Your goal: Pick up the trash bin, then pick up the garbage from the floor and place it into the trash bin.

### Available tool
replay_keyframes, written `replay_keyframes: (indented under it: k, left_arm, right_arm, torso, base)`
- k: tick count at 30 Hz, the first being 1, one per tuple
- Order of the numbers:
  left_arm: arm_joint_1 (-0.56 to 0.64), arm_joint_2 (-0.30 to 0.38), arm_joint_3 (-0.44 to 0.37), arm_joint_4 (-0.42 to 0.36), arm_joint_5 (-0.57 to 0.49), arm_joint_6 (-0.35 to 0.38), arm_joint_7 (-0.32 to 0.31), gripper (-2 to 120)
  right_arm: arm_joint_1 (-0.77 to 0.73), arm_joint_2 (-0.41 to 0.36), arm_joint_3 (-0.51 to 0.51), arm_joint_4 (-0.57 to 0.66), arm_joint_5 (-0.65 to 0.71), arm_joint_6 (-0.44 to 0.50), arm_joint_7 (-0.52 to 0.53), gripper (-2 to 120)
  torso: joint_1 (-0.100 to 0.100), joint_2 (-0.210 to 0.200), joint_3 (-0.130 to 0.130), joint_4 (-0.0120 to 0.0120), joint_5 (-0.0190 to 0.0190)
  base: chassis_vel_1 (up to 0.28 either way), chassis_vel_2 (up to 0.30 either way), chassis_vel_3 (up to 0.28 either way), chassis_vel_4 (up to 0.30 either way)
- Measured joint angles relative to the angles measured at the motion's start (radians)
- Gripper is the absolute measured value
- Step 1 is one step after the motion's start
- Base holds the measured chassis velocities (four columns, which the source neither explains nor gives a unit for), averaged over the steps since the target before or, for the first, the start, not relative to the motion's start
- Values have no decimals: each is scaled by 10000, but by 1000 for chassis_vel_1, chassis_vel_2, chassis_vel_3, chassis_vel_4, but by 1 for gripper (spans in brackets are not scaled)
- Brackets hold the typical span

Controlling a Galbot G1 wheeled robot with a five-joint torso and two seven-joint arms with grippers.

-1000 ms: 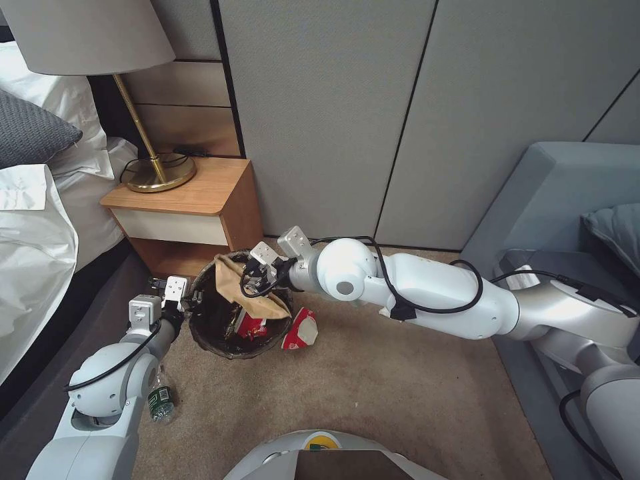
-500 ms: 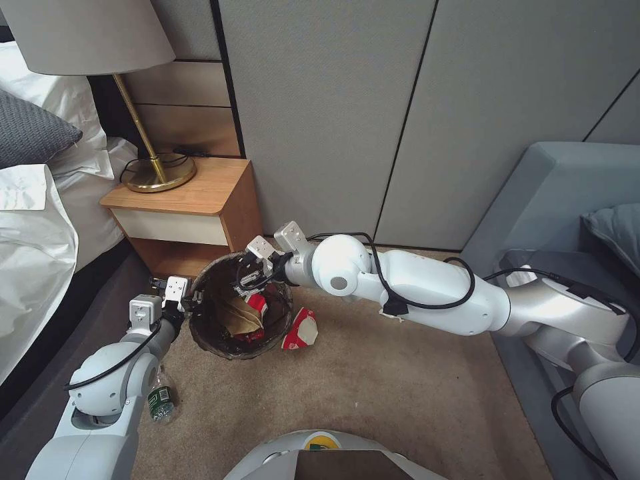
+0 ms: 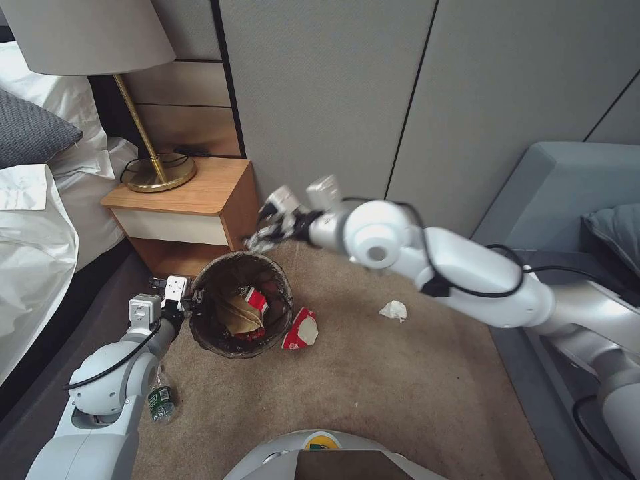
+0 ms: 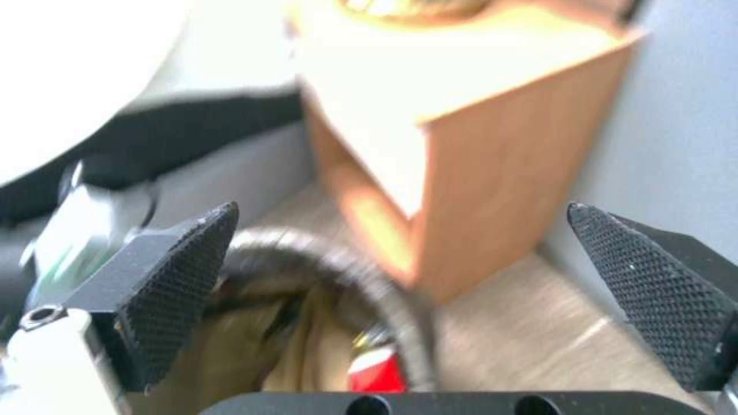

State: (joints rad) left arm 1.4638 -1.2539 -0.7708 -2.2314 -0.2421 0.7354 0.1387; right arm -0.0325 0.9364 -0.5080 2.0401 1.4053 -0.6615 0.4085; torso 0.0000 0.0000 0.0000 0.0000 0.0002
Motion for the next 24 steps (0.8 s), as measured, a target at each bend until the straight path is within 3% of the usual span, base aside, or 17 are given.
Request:
replay_keyframes:
  k: [2,4,7,8,11,12,15,16,19,24]
  left_arm:
    - [-16,-29,13,-34,28,0,-11,0]
    - [-24,-35,22,-42,34,0,-15,0]
    - [-22,-79,44,-78,29,0,-63,0]
    - [-22,-79,44,-78,29,0,-63,0]
    - [17,-127,58,-116,59,0,-83,0]
    - [17,-127,58,-116,59,0,-83,0]
    - [51,-193,68,-187,61,0,-117,0]
    - [51,-193,68,-187,61,0,-117,0]
    - [57,-217,93,-266,13,0,-163,0]
    - [48,-257,101,-365,-44,0,-211,0]
  right_arm:
    - [-536,-671,1309,380,-212,160,-90,100]
    - [-795,-917,1767,501,-314,198,-153,100]
    - [-2641,-2040,4393,1018,-1095,380,-484,100]
    - [-2641,-2040,4393,1018,-1095,380,-484,100]
    - [-4918,-2416,6797,1349,-2003,572,-544,100]
    - [-4918,-2416,6797,1349,-2003,572,-544,100]
    - [-7267,-1943,9489,1519,-3332,780,-972,100]
    - [-7267,-1943,9489,1519,-3332,780,-972,100]
    - [-9573,-806,11711,1514,-4946,1394,-1915,100]
    - [-11354,62,12868,1534,-6788,2308,-2921,100]
  torso:
    - [0,0,-1,1,0]
    - [0,0,-1,1,1]
    - [0,0,-1,-2,0]
    - [0,0,-1,-2,0]
    - [0,0,-1,-7,11]
    - [0,0,-1,-7,11]
    - [0,0,-1,0,0]
    - [0,0,-1,0,0]
    - [0,0,-1,-3,5]
    - [-1,0,-1,-1,0]
  base:
    - [0,0,0,0]
    - [0,0,0,0]
    - [0,0,0,0]
    - [0,0,0,0]
    - [0,0,0,0]
    - [0,0,0,0]
    - [0,0,0,0]
    - [0,0,0,0]
    - [0,0,0,0]
    - [0,0,0,0]
